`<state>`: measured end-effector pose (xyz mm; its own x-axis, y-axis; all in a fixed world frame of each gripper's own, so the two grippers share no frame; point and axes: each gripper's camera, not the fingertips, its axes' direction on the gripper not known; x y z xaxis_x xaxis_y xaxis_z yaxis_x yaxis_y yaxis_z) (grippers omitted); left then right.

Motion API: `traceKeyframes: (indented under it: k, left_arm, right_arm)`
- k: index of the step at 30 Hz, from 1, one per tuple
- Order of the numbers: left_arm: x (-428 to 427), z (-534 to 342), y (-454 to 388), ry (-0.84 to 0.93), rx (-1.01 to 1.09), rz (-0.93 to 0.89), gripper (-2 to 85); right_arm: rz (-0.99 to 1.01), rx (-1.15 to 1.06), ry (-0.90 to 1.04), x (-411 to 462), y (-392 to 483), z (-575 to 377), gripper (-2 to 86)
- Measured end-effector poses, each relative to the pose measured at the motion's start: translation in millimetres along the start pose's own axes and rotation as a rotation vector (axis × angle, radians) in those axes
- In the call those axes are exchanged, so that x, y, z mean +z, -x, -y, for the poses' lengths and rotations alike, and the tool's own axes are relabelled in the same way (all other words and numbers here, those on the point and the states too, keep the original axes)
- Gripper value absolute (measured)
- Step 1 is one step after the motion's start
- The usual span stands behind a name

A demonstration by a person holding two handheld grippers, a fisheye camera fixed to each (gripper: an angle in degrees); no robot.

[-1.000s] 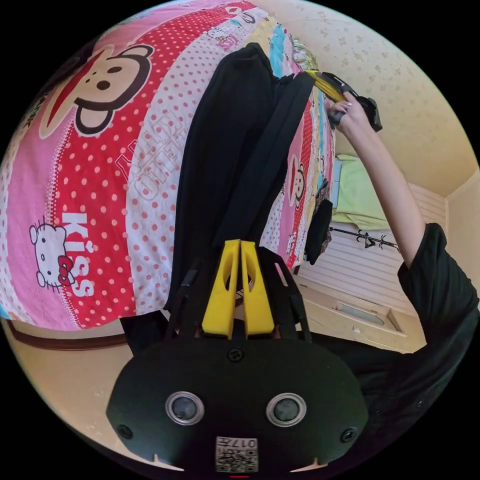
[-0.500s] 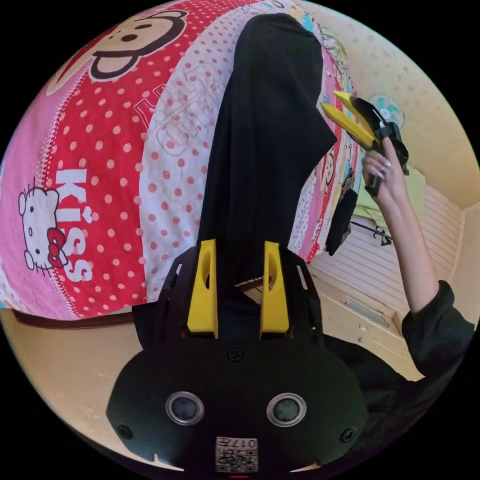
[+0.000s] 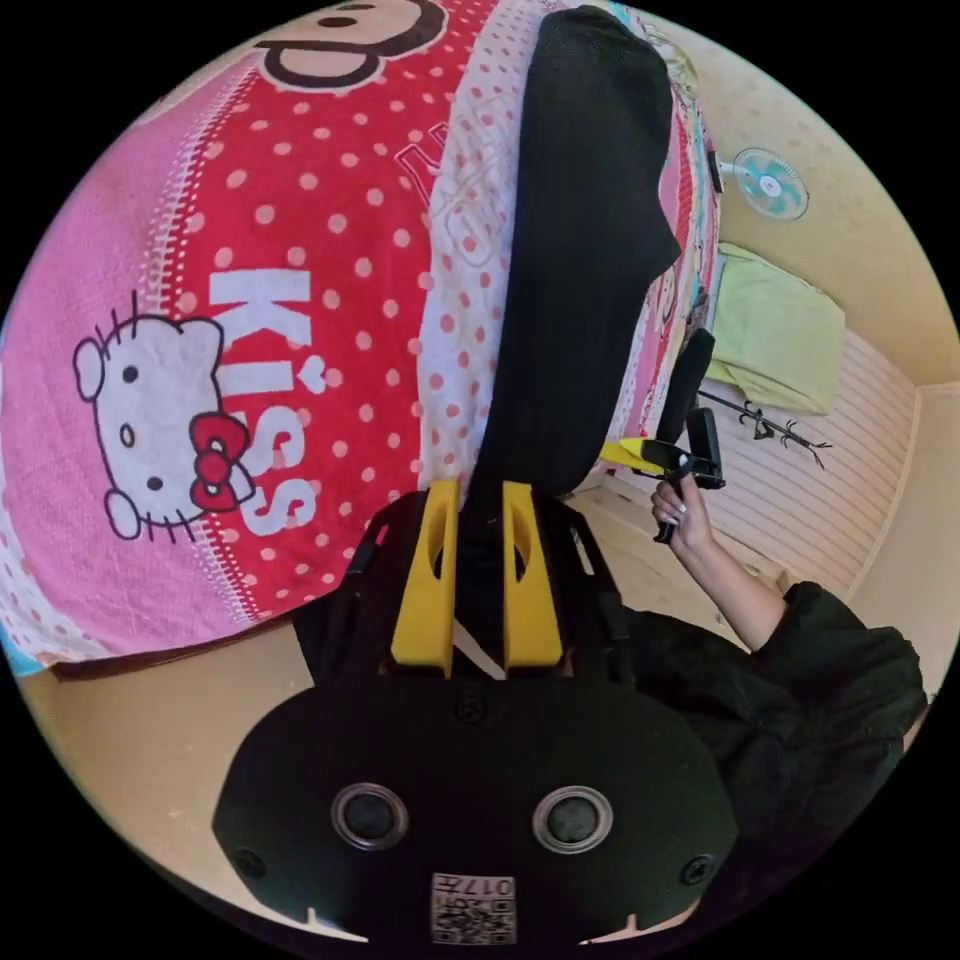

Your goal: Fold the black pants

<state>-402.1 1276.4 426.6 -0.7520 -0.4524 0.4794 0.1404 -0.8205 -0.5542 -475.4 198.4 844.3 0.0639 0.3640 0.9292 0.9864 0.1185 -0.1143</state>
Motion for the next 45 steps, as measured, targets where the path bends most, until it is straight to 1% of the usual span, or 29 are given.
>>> traceKeyframes:
  k: [3,5,7,10,12,14,17,20,23,24,28,30,32,34,35,36,38,39,41,42,43,44,45]
  left_arm:
    - [-18,-2,6,-0.096,-0.003,-0.103,13.1]
    - [-18,4,6,-0.111,0.015,-0.139,13.7]
    - [-10,14,3,-0.080,0.048,-0.142,13.3]
    - [1,12,-4,-0.035,0.119,-0.072,10.7]
    - [11,5,-3,-0.012,0.128,-0.136,10.3]
    - [27,-5,-3,0.049,0.141,-0.192,10.0]
    - [54,-26,-13,0.105,0.153,-0.190,9.8]
    - [64,-34,-21,0.065,0.124,-0.181,10.7]
    - [76,-32,-25,0.066,0.076,-0.203,10.5]
    - [81,-31,-27,0.078,0.059,-0.212,10.0]
    - [99,-38,-31,0.166,-0.008,-0.275,6.8]
    - [103,-49,-36,0.212,-0.005,-0.303,6.4]
    - [103,-66,-45,0.249,0.022,-0.316,6.1]
    - [98,-98,-64,0.293,0.075,-0.365,5.7]
    - [93,-107,-70,0.293,0.095,-0.387,5.6]
    - [81,-127,-86,0.275,0.142,-0.433,5.3]
    - [57,-157,-112,0.226,0.216,-0.516,5.1]
    - [37,-175,-130,0.186,0.260,-0.582,5.1]
    - [6,-199,-161,0.123,0.345,-0.673,5.0]
    - [-16,-213,-188,0.092,0.421,-0.708,4.9]
    - [-38,-227,-219,0.065,0.512,-0.709,4.9]
    - [-49,-234,-236,0.050,0.560,-0.701,4.9]
    - [-70,-248,-268,0.016,0.651,-0.678,4.9]
  right_arm:
    - [0.041,-0.076,-0.038,-13,5,5,15.5]
    - [0.088,-0.144,-0.041,-23,7,16,15.9]
    - [0.129,-0.174,-0.018,-26,4,26,16.1]
    - [0.140,-0.210,0.066,-20,-3,39,15.5]
    - [0.141,-0.238,0.100,-14,-9,38,14.2]
    - [0.196,-0.258,0.146,-3,-20,27,13.1]
    - [0.310,-0.234,0.144,14,-38,4,12.9]
    - [0.411,-0.173,0.044,20,-51,-14,13.6]
    - [0.455,-0.167,0.022,32,-50,-17,13.5]
    - [0.464,-0.170,0.031,37,-49,-16,13.3]
    - [0.466,-0.125,0.132,63,-51,-16,7.0]
    - [0.490,-0.084,0.177,68,-54,-25,5.6]
    - [0.462,-0.102,0.229,69,-48,-46,4.2]
    - [0.461,-0.147,0.274,69,-36,-70,3.5]
    - [0.492,-0.190,0.288,66,-25,-88,3.1]
    - [0.516,-0.212,0.288,64,-19,-98,3.0]
    - [0.643,-0.286,0.261,49,10,-139,2.3]
    - [0.676,-0.309,0.249,43,18,-149,2.1]
    - [0.768,-0.435,0.195,15,60,-188,1.6]
    - [0.777,-0.476,0.186,7,72,-197,1.4]
    - [0.776,-0.566,0.178,-7,100,-214,1.2]
    - [0.758,-0.664,0.172,-21,130,-233,1.0]
    - [0.746,-0.712,0.166,-29,144,-242,1.0]
